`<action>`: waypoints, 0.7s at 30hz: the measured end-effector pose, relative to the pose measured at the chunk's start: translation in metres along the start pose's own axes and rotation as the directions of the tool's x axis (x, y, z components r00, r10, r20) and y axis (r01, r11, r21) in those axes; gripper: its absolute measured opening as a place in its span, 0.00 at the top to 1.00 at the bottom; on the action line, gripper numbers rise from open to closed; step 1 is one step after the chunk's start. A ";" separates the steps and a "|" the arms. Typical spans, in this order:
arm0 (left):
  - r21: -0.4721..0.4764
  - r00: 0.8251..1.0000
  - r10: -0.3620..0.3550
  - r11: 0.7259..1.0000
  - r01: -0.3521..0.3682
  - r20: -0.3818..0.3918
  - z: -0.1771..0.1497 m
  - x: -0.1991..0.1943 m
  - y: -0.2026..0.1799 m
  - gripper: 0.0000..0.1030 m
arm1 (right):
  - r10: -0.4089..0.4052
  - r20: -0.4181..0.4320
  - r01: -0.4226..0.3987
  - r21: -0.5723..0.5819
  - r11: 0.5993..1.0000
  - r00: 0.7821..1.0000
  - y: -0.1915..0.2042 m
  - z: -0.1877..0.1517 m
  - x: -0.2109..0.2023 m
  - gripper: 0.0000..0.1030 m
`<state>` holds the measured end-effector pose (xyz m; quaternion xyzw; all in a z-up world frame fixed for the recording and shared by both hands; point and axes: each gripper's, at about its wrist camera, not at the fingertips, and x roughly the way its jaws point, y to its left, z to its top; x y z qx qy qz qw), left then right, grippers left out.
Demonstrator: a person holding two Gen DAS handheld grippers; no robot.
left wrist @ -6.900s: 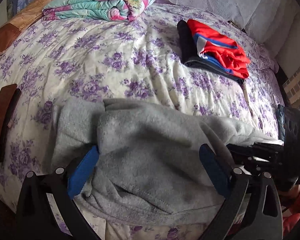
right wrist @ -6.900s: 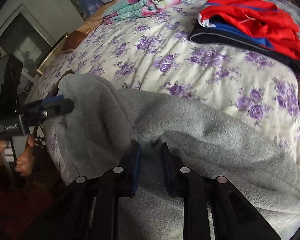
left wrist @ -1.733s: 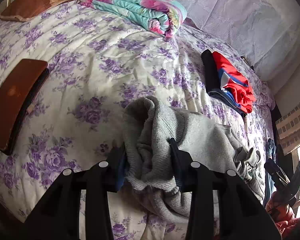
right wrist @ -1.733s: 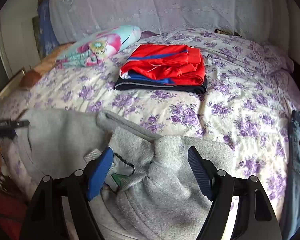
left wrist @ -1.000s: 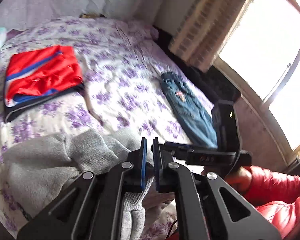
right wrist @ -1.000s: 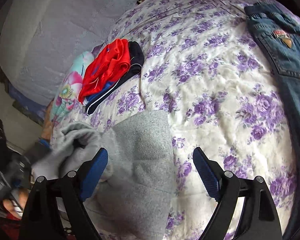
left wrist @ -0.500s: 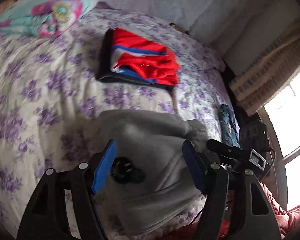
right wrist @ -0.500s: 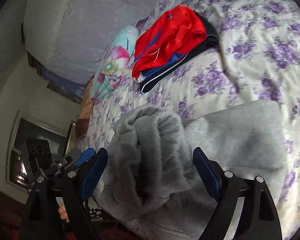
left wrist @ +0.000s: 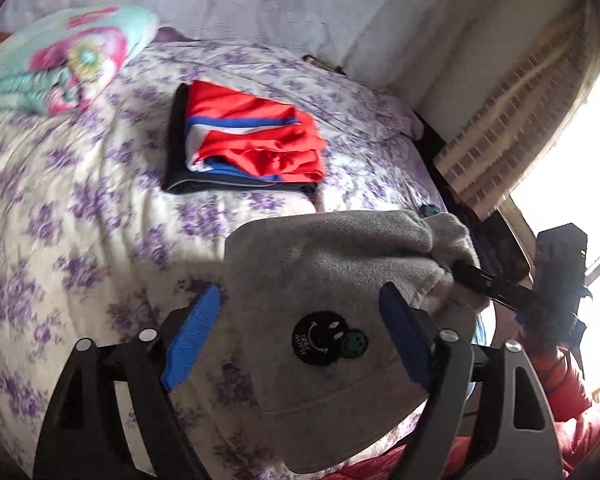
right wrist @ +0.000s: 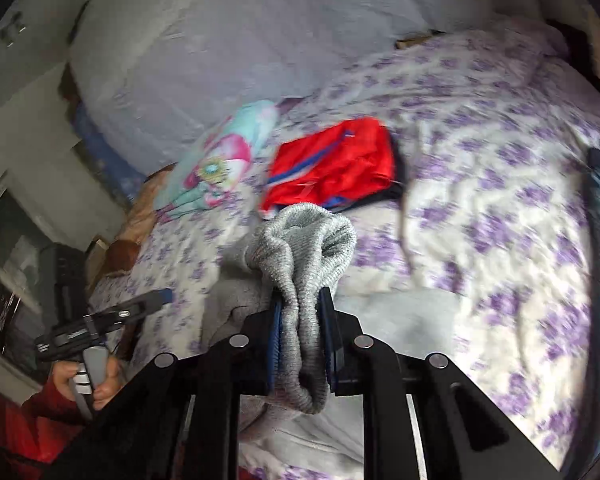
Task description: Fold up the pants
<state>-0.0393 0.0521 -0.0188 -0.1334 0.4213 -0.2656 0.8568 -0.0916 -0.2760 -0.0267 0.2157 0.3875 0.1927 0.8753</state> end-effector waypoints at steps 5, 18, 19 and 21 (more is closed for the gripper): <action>0.181 0.943 0.019 0.983 0.044 -0.331 -0.016 0.093 -0.043 0.11 | -0.099 -0.169 0.138 0.235 0.962 0.981 -0.106 -0.059 0.046 0.70; 0.091 0.986 0.081 0.994 -0.068 -0.149 0.018 0.075 -0.036 0.07 | -0.150 0.087 0.163 -0.171 0.972 0.985 -0.024 -0.011 -0.007 0.43; 0.075 0.986 0.059 0.996 -0.047 -0.157 0.029 0.083 -0.039 0.07 | -0.093 0.050 0.102 -0.237 0.966 0.994 -0.010 -0.012 0.003 0.43; 0.082 0.973 0.075 0.995 -0.058 -0.219 0.040 0.114 -0.048 0.07 | -0.059 -0.058 0.035 -0.345 0.938 0.997 0.014 -0.024 0.034 0.45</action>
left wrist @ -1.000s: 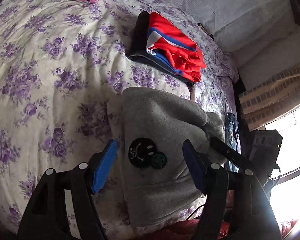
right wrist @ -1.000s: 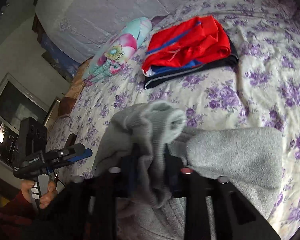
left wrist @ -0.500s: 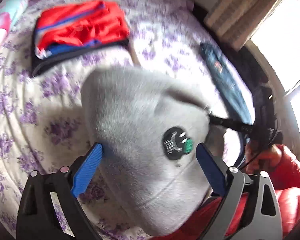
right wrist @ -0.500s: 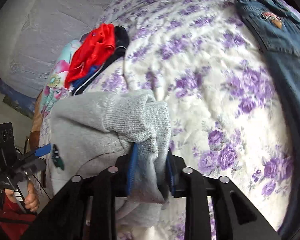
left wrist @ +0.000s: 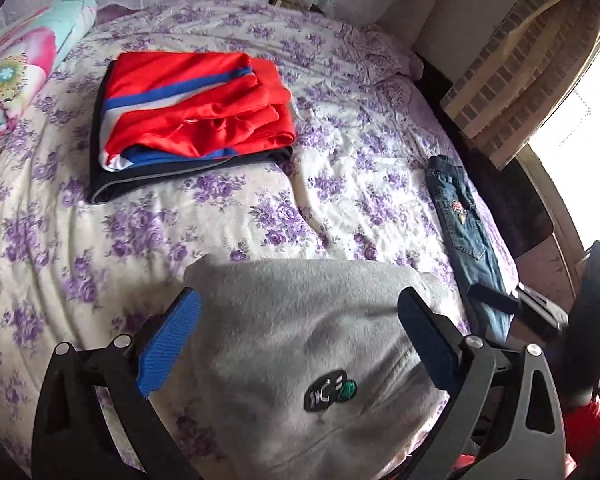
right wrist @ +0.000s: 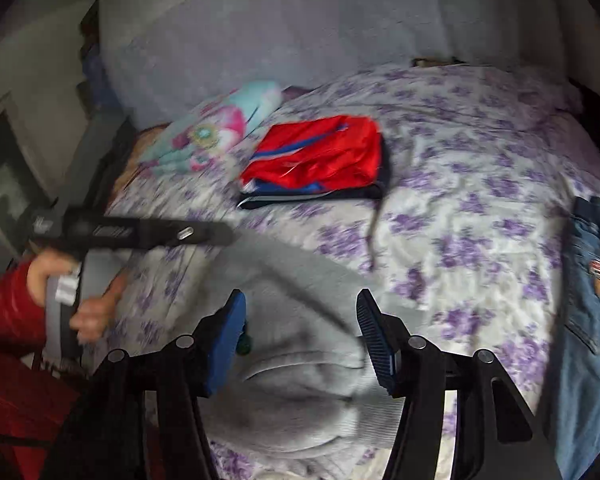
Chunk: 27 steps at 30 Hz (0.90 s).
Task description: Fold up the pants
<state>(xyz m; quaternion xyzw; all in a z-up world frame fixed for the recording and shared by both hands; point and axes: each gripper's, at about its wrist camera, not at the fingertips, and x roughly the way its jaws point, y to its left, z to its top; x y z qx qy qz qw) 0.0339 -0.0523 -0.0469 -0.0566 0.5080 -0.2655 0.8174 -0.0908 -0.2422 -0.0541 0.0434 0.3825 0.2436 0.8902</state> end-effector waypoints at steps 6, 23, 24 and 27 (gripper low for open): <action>0.091 0.972 0.188 0.980 -0.177 -0.140 -0.007 0.094 0.006 0.04 | -0.009 -0.138 0.008 -0.010 1.000 0.990 -0.004 -0.048 0.059 0.45; -0.213 0.968 -0.123 0.974 0.077 -0.217 -0.084 0.056 0.047 0.04 | -0.163 -0.094 0.168 0.049 0.985 0.982 -0.037 -0.019 0.055 0.22; -0.229 0.966 -0.132 0.970 0.080 -0.221 -0.084 0.051 0.048 0.05 | -0.140 -0.066 0.144 0.060 0.988 0.988 -0.037 -0.018 0.043 0.21; -0.262 0.957 -0.211 0.952 0.156 -0.199 -0.091 0.043 0.052 0.05 | -0.116 0.035 0.108 0.185 0.977 0.993 -0.056 -0.028 0.006 0.03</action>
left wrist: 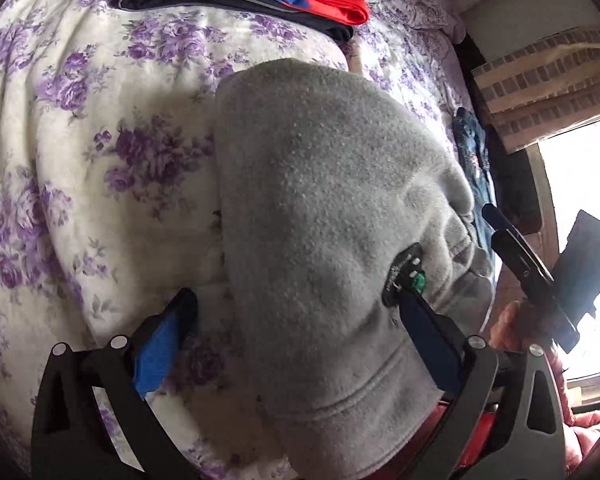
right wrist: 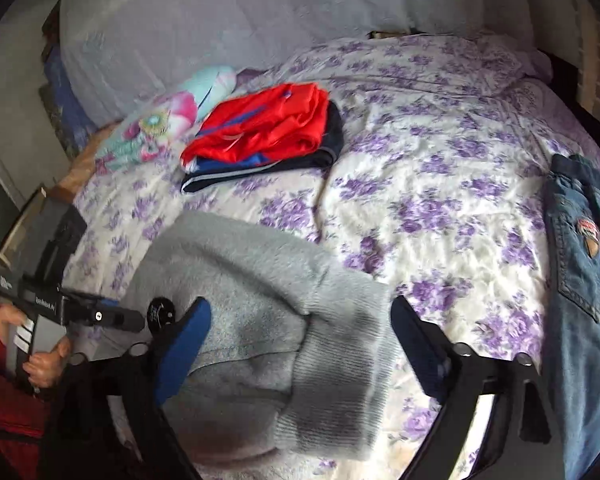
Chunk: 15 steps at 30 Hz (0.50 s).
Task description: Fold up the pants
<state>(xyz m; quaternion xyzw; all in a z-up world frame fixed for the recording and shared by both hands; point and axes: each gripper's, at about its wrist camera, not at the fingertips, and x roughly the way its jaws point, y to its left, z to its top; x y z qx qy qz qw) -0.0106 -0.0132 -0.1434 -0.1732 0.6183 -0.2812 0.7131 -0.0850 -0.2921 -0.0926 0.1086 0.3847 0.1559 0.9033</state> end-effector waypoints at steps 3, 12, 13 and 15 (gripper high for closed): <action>-0.032 0.999 -0.023 0.999 0.022 -0.022 -0.004 0.009 0.009 0.05 | 0.053 -0.089 -0.035 0.191 0.981 0.995 -0.039 -0.012 0.008 0.03; 0.002 0.999 0.013 1.000 -0.013 0.042 0.024 0.023 -0.015 0.06 | 0.308 -0.192 -0.212 0.401 0.891 0.932 -0.042 -0.031 0.070 0.32; 0.020 0.998 0.031 0.999 -0.032 0.055 0.026 0.020 -0.020 0.08 | 0.269 -0.214 -0.181 0.356 0.917 0.939 -0.033 -0.027 0.071 0.33; 0.073 0.994 0.083 0.993 -0.088 0.077 0.023 0.016 -0.030 0.20 | 0.217 -0.232 -0.149 0.280 0.948 0.948 -0.021 -0.022 0.067 0.46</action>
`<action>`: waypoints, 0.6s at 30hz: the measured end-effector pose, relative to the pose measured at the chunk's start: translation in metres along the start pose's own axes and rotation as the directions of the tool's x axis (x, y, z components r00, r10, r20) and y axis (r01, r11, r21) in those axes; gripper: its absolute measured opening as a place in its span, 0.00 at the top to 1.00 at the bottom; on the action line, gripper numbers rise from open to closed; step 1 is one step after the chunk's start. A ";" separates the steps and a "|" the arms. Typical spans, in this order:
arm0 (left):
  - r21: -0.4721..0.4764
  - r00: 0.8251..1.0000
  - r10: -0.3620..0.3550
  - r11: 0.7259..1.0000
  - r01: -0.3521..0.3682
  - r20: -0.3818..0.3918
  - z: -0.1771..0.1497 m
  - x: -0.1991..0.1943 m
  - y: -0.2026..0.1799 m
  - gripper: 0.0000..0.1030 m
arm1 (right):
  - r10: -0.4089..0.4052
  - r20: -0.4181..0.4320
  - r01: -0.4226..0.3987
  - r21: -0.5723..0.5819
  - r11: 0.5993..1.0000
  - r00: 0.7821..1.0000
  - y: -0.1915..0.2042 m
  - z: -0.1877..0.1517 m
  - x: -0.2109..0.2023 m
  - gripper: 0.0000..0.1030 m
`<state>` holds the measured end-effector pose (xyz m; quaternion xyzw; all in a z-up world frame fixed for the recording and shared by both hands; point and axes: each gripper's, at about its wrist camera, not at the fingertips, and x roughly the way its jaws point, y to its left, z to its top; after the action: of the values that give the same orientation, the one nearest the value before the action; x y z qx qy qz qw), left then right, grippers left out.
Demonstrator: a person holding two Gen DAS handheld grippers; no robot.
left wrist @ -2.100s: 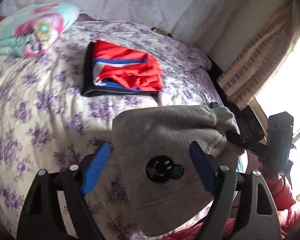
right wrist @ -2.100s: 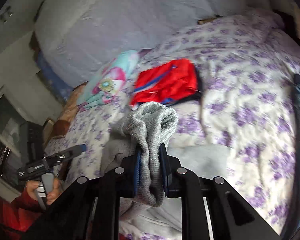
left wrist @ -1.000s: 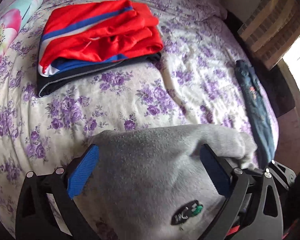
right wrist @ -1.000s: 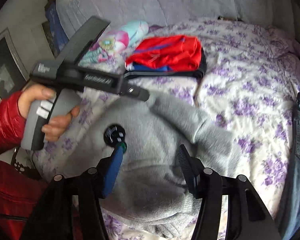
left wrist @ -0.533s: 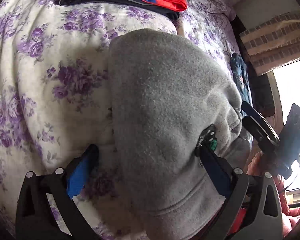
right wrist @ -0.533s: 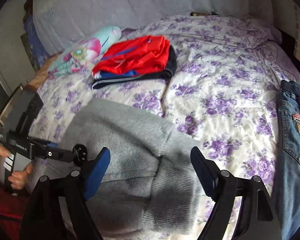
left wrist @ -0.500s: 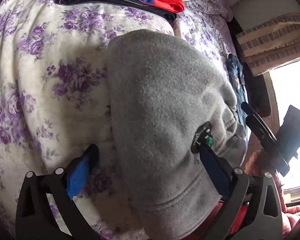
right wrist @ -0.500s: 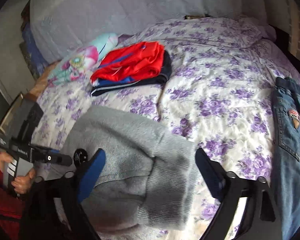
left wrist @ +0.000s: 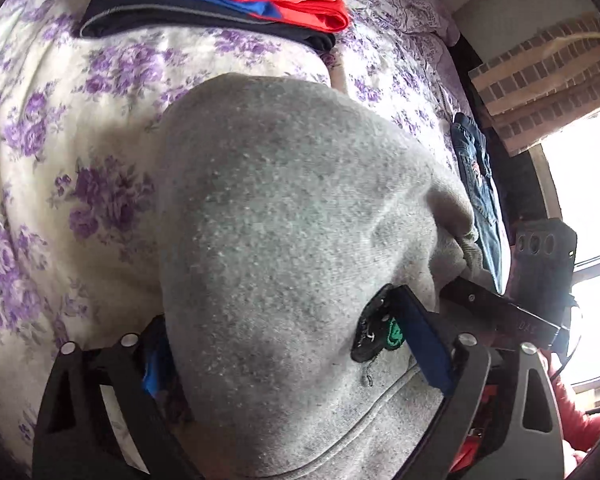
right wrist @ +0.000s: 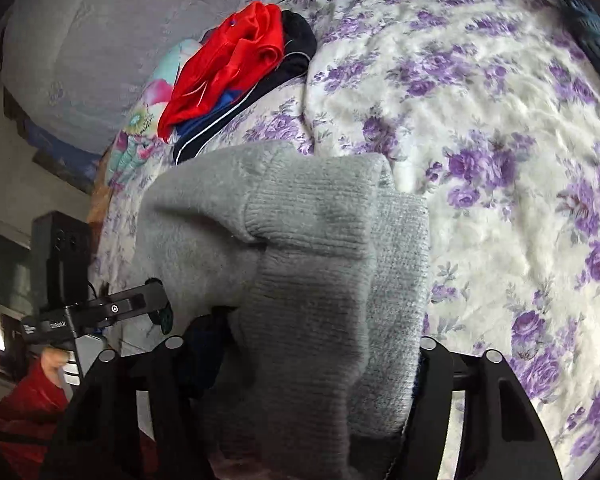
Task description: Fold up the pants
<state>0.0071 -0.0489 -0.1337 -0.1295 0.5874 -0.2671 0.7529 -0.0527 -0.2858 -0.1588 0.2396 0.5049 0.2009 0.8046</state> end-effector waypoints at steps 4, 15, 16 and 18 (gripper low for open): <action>0.037 0.998 0.025 0.999 -0.027 0.052 -0.001 -0.027 -0.003 0.40 | 0.035 0.058 -0.035 0.003 0.999 0.998 0.014 0.012 -0.026 0.54; 0.105 0.916 0.093 0.984 -0.145 0.389 0.178 -0.140 -0.023 0.46 | 0.074 0.373 0.053 -0.319 0.946 0.925 0.114 0.199 -0.060 0.55; 0.097 0.913 0.114 0.982 -0.164 0.392 0.197 -0.141 -0.018 0.46 | 0.067 0.382 0.065 -0.323 0.944 0.922 0.118 0.215 -0.054 0.55; 0.065 0.913 0.137 0.982 -0.175 0.383 0.229 -0.139 -0.005 0.45 | 0.047 0.394 0.085 -0.311 0.947 0.918 0.121 0.244 -0.033 0.54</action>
<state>0.2010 -0.0030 0.0449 -0.0937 0.4265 -0.2048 0.8760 0.1453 -0.2512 0.0277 0.1359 0.2943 0.2202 0.9200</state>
